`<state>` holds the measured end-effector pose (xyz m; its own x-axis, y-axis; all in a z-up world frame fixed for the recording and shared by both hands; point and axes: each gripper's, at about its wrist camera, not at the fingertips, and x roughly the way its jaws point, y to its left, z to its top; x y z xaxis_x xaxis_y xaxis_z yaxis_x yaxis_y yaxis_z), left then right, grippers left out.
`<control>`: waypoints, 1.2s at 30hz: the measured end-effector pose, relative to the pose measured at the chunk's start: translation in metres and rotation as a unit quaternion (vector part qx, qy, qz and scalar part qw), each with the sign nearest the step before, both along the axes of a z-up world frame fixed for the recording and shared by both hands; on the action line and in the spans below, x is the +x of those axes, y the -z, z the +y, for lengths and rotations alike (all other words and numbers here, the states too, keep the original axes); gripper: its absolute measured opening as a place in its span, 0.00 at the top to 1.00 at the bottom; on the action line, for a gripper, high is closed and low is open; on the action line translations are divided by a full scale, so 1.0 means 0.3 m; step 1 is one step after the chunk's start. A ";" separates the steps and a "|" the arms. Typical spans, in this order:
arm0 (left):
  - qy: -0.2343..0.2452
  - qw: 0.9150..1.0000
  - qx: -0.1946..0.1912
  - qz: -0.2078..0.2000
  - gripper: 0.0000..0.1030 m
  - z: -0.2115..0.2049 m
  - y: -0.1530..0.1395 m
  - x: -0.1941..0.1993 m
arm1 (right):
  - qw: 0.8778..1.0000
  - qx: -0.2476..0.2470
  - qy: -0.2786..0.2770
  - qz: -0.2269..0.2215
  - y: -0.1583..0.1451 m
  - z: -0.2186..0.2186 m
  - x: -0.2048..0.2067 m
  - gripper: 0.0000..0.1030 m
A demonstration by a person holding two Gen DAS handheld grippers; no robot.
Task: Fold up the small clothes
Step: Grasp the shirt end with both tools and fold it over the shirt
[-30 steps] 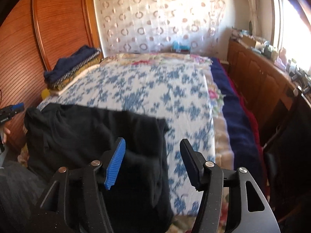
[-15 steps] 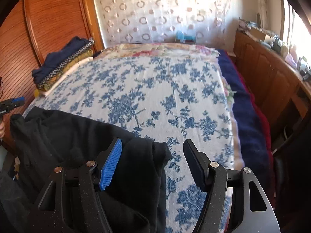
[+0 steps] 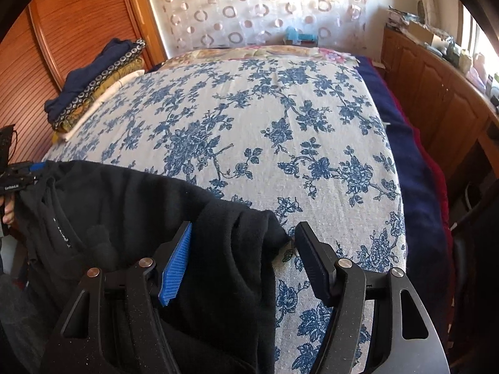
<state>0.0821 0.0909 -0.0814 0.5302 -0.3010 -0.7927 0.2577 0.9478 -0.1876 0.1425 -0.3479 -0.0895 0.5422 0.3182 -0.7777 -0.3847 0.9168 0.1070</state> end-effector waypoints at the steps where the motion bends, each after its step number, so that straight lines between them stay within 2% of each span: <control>1: 0.004 1.000 -0.002 -0.001 0.69 -0.001 0.001 0.002 | 1.000 -0.001 -0.002 -0.001 0.001 0.005 0.001 0.34; 2: 0.007 1.000 -0.001 -0.003 0.72 -0.007 0.002 0.003 | 1.000 -0.004 -0.005 -0.003 0.001 0.011 -0.001 0.37; 4: 0.018 1.000 -0.002 -0.007 0.83 -0.018 0.004 -0.006 | 1.000 -0.010 -0.014 -0.006 0.002 0.026 -0.008 0.52; 5: 0.020 1.000 -0.006 -0.008 0.89 -0.021 0.003 -0.009 | 1.000 -0.006 -0.023 -0.004 0.001 0.032 -0.015 0.69; 6: 0.021 1.000 -0.008 -0.010 0.91 -0.024 -0.001 -0.015 | 1.000 0.000 -0.031 0.001 0.001 0.038 -0.021 0.80; 8: 0.023 0.999 -0.013 -0.019 0.92 -0.031 -0.023 -0.034 | 0.999 -0.007 -0.032 -0.008 -0.008 0.050 -0.049 0.84; 10: 0.025 0.999 -0.028 -0.037 0.93 -0.031 -0.080 -0.071 | 0.999 -0.019 -0.020 -0.036 -0.048 0.054 -0.090 0.86; 12: 0.030 0.997 -0.039 -0.066 0.93 -0.033 -0.158 -0.119 | 0.998 -0.007 -0.016 -0.062 -0.125 0.049 -0.142 0.87; 14: 0.030 0.994 -0.044 -0.096 0.93 -0.032 -0.245 -0.170 | 0.995 -0.007 -0.024 -0.101 -0.235 0.050 -0.215 0.87; 18: 0.030 0.987 -0.041 -0.155 0.93 -0.029 -0.416 -0.261 | 0.989 -0.002 -0.044 -0.143 -0.409 0.058 -0.327 0.88; 23: 0.014 0.970 -0.049 -0.236 0.93 -0.008 -0.625 -0.346 | 0.979 0.003 -0.051 -0.197 -0.639 0.043 -0.426 0.88; 29: 0.007 0.950 -0.051 -0.307 0.93 0.021 -0.831 -0.412 | 0.962 0.007 -0.058 -0.265 -0.892 0.013 -0.525 0.88; 36: -0.002 0.931 -0.047 -0.362 0.93 0.057 -0.985 -0.424 | 0.946 0.021 -0.058 -0.318 -1.085 -0.020 -0.601 0.88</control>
